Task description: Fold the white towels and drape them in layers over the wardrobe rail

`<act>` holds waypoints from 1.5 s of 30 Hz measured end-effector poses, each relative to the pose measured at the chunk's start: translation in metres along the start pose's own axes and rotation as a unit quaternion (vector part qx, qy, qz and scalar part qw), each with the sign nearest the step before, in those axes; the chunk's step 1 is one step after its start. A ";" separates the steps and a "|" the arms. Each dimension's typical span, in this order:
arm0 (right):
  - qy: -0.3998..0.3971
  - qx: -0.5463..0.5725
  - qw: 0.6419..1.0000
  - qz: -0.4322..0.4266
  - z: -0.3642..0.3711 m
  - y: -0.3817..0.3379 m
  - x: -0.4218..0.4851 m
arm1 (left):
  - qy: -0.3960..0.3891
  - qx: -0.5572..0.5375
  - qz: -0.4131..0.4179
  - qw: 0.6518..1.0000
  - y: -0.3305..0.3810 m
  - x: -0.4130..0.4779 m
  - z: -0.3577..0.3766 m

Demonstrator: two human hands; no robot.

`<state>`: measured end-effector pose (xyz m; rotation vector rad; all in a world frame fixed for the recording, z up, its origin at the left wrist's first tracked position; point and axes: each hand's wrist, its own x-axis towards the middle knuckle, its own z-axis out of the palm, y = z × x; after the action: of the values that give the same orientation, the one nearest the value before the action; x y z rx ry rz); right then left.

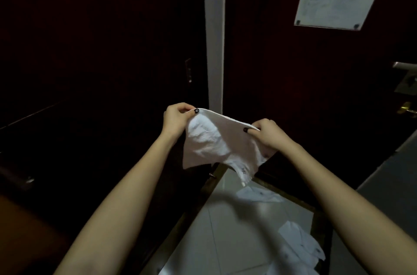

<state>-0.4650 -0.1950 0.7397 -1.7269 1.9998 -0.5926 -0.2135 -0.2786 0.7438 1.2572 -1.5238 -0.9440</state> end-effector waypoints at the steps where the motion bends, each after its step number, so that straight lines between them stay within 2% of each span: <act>1: -0.001 0.039 0.999 -0.023 0.006 -0.014 -0.009 | 0.010 -0.004 -0.005 1.000 0.000 -0.012 -0.013; 5: -0.007 0.242 0.970 -0.034 0.037 -0.071 -0.047 | -0.009 -0.029 0.017 0.999 0.003 -0.072 -0.062; 9: -0.010 0.382 0.923 -0.042 0.074 -0.128 -0.100 | -0.032 -0.073 0.038 0.996 0.006 -0.146 -0.109; 11: -0.002 0.417 0.908 -0.050 0.096 -0.152 -0.129 | -0.033 -0.082 0.025 0.996 0.005 -0.184 -0.132; 14: -0.002 0.422 0.905 -0.056 0.129 -0.181 -0.173 | -0.019 -0.078 0.014 0.997 0.002 -0.237 -0.169; 19: -0.090 0.501 0.860 -0.015 0.171 -0.219 -0.246 | -0.093 0.015 0.004 0.996 -0.008 -0.319 -0.224; 21: -0.150 0.490 0.858 -0.038 0.182 -0.228 -0.270 | -0.074 0.020 -0.003 0.997 -0.017 -0.349 -0.240; 24: -0.218 0.471 0.853 -0.062 0.196 -0.243 -0.300 | -0.007 -0.017 -0.016 1.000 -0.029 -0.386 -0.265; 27: -0.200 0.462 0.861 -0.073 0.213 -0.263 -0.322 | 0.050 -0.045 -0.007 0.998 -0.033 -0.412 -0.285; 31: -0.165 0.447 0.874 -0.092 0.233 -0.287 -0.342 | 0.067 -0.060 0.001 0.996 -0.039 -0.433 -0.299; 39: -0.205 0.463 0.860 -0.069 0.248 -0.318 -0.347 | 0.142 -0.054 -0.012 0.988 -0.056 -0.437 -0.324; 42: -0.220 0.359 0.903 -0.082 0.245 -0.316 -0.337 | 0.177 -0.095 -0.019 0.979 -0.058 -0.437 -0.329; 45: -0.164 0.189 0.956 -0.150 0.233 -0.306 -0.324 | 0.208 -0.141 -0.026 0.968 -0.056 -0.438 -0.336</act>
<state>-0.0414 0.0755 0.7401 -1.7590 1.3107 -0.6822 0.1496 0.1391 0.7099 1.2016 -0.9960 -0.8310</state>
